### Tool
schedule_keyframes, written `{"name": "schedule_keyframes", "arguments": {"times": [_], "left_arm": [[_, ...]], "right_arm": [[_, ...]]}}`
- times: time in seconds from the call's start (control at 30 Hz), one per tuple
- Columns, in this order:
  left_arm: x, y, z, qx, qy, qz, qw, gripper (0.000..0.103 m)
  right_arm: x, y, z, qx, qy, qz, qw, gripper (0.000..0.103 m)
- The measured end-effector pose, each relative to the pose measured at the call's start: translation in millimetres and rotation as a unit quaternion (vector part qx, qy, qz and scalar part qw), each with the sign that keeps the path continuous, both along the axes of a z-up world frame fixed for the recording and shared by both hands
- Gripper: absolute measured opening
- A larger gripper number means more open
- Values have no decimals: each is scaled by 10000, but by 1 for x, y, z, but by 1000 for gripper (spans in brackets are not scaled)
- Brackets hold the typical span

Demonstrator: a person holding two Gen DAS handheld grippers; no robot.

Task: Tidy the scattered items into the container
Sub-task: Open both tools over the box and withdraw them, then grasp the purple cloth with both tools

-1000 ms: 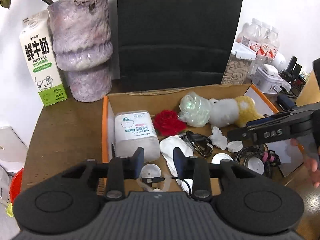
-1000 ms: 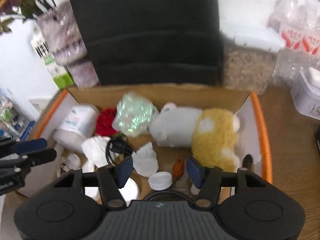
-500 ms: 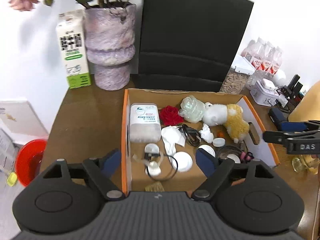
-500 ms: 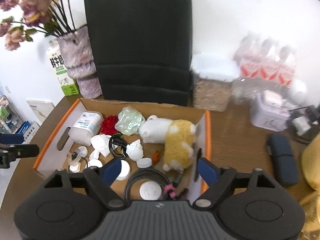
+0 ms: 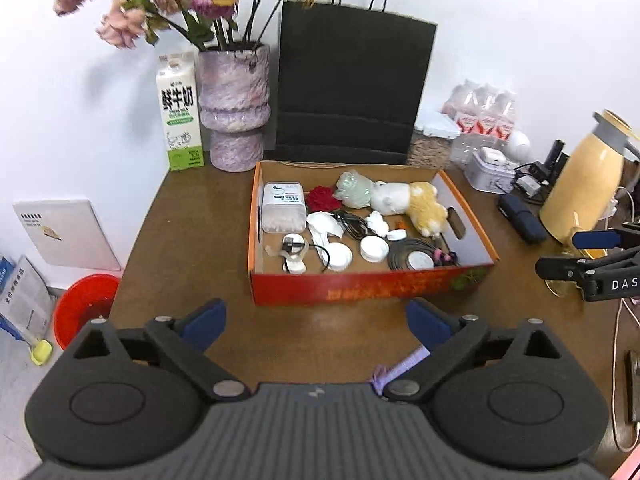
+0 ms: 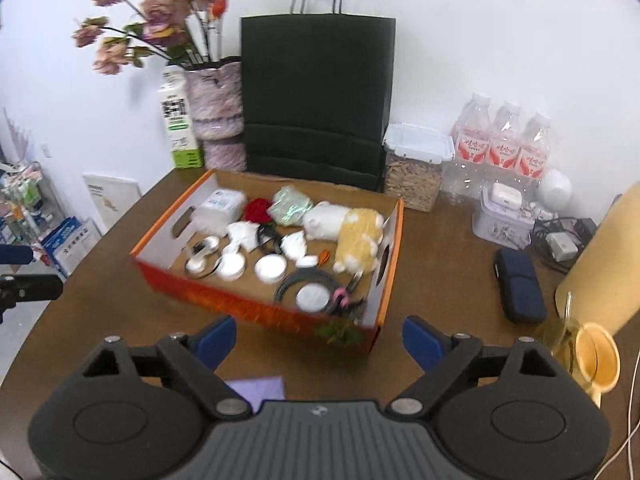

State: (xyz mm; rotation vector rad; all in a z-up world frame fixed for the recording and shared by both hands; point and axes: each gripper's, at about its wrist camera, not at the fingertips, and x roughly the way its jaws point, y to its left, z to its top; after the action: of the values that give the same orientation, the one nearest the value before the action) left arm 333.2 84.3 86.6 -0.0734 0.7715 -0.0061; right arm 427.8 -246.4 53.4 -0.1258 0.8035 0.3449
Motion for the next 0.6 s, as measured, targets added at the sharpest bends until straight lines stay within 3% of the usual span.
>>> {"name": "schedule_keyframes", "arguments": {"times": [0.33, 0.47, 0.6], "left_arm": [[-112, -21, -15, -96, -274, -18, 9996, 103], [-150, -19, -18, -222, -413, -145, 9988, 103], [-188, -25, -20, -72, -775, -338, 9964, 103]], "right_arm": [[-123, -15, -10, 256, -290, 438, 9983, 92], [-174, -13, -19, 140, -534, 626, 9965, 96], [-216, -5, -31, -163, -815, 850, 9929, 96]]}}
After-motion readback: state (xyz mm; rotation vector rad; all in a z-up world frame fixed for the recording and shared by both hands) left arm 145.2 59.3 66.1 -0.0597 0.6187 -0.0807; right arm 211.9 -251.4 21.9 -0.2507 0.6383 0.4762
